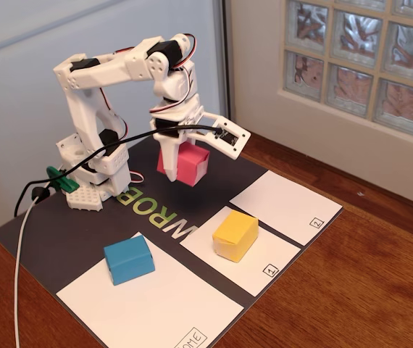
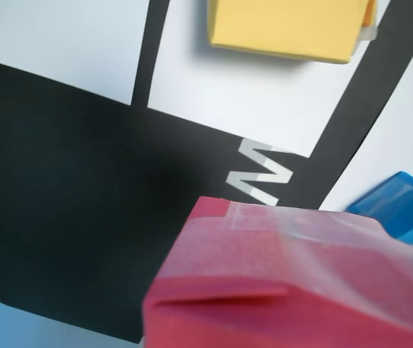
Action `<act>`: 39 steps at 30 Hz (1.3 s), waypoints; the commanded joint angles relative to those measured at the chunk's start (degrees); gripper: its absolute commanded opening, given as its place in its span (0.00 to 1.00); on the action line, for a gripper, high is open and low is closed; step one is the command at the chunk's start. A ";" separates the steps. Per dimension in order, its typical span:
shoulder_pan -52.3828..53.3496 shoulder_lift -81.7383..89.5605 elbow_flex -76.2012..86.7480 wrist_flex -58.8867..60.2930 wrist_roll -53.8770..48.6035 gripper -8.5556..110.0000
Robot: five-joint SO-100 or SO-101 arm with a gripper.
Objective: Move box red to zone 2
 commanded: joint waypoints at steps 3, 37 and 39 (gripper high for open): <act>-4.75 -3.25 -6.33 -0.09 3.96 0.07; -16.00 -24.08 -13.27 -27.33 10.37 0.07; -16.52 -24.87 -13.27 -27.77 11.60 0.07</act>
